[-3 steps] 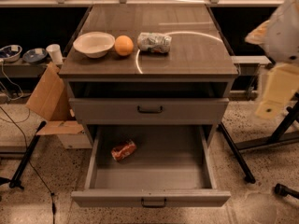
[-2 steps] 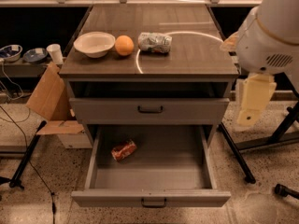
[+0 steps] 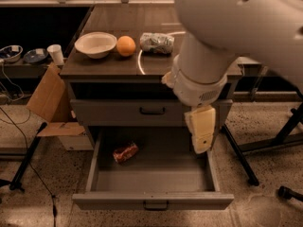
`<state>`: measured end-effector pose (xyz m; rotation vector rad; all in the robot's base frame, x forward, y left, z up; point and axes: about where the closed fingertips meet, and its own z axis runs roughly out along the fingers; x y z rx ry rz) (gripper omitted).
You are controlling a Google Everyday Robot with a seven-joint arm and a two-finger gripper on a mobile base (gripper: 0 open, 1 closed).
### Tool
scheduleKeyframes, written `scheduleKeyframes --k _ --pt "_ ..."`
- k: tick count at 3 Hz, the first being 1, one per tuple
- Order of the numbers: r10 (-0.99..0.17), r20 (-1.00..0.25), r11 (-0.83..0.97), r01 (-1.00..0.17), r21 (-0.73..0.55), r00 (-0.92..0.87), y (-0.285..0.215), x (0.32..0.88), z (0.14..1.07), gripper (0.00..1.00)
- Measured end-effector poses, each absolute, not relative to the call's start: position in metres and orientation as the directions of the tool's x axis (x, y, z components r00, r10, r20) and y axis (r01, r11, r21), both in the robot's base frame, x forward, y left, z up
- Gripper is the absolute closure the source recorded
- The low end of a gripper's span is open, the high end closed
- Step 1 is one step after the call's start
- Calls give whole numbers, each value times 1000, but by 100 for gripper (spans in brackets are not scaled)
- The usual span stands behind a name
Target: Pick coke can from middle drawer and place on counter
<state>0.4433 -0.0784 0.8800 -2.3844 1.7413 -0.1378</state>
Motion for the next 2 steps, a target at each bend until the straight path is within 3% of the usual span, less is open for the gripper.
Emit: scheduleKeyframes --k 2 --pt "-844 85 -537 -833 -134 530 4 459 808 0"
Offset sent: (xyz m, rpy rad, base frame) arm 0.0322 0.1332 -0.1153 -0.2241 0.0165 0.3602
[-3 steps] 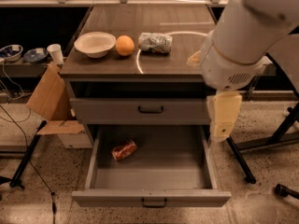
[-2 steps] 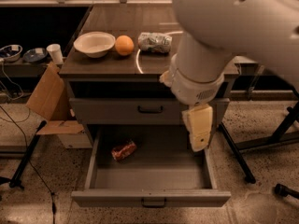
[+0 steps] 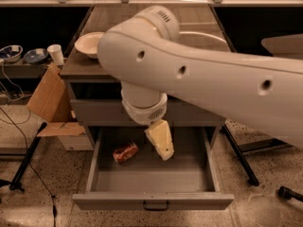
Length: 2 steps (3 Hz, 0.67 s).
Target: Pick coke can from middle drawer and place on counter
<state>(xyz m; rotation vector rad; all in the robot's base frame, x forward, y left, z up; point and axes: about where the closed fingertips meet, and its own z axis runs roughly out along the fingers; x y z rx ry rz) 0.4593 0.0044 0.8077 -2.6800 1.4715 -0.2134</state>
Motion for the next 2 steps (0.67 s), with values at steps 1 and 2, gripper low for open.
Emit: scheduleKeyframes --k 1,2 --pt "-800 135 -599 -791 -124 584 40 469 778 0" --pt "-800 135 -599 -791 -125 584 40 469 778 0"
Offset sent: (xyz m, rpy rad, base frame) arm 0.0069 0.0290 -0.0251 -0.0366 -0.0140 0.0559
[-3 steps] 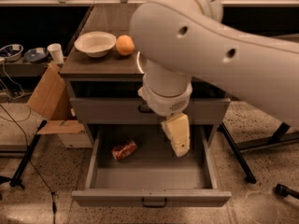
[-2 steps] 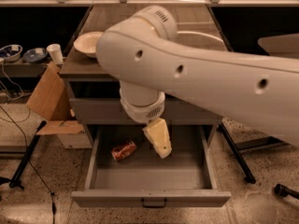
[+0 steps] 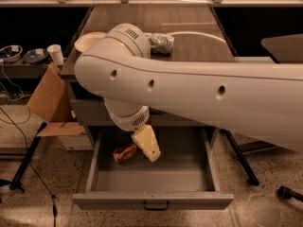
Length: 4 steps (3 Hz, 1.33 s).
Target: Pick coke can from middle drawer and place on counter
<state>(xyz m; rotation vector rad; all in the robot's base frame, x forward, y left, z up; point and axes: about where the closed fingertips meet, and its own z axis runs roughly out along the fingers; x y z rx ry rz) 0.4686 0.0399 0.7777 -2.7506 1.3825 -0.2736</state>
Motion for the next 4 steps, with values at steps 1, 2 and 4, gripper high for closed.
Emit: scheduleKeyframes --k 1,2,4 --pt "-792 116 -610 -780 -138 599 48 477 766 0" --pt "-750 106 -661 -735 -150 653 73 495 743 0" --pt "-627 56 -772 -609 -181 777 145 530 671 0"
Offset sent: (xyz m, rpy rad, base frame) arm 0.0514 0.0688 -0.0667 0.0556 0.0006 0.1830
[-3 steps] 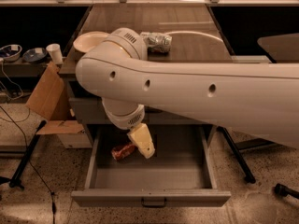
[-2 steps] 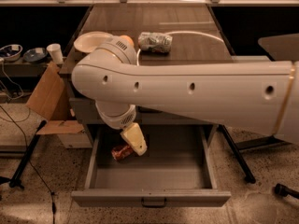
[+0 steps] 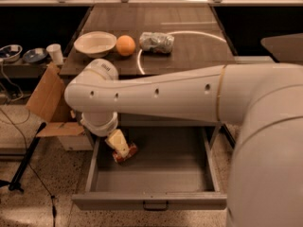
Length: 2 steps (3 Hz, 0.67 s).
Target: Pick coke can from middle drawer and place on counter
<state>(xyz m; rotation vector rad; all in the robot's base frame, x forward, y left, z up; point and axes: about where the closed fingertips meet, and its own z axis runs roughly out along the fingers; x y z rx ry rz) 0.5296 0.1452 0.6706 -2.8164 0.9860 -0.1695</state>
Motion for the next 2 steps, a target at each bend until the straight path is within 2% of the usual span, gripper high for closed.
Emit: scheduleKeyframes --k 1,2 --pt "-579 22 -800 -563 -207 815 190 554 604 0" --pt "-579 22 -800 -563 -207 815 190 554 604 0"
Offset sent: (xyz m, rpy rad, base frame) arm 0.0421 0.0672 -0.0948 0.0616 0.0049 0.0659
